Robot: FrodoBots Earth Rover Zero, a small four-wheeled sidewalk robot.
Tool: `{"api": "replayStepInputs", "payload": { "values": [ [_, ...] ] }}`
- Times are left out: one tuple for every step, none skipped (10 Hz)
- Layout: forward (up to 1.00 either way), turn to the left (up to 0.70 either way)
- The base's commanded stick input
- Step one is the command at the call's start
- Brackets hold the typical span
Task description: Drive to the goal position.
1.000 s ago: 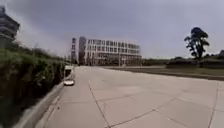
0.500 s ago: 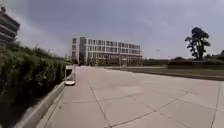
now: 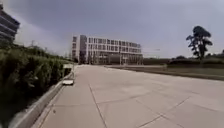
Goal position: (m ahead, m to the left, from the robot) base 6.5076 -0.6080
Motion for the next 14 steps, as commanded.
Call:
{"api": "replayStepInputs", "payload": {
  "values": [
    [0.7, 0.0],
    [0.7, 0.05],
    [0.7, 0.13],
    [0.7, 0.27],
    [0.7, 0.33],
    [0.7, 0.33],
    [0.7, 0.32],
    [0.7, 0.12],
    [0.7, 0.0],
    [0.7, 0.0],
    [0.7, 0.0],
    [0.7, 0.0],
    [0.7, 0.0],
    [0.7, 0.0]
  ]
}}
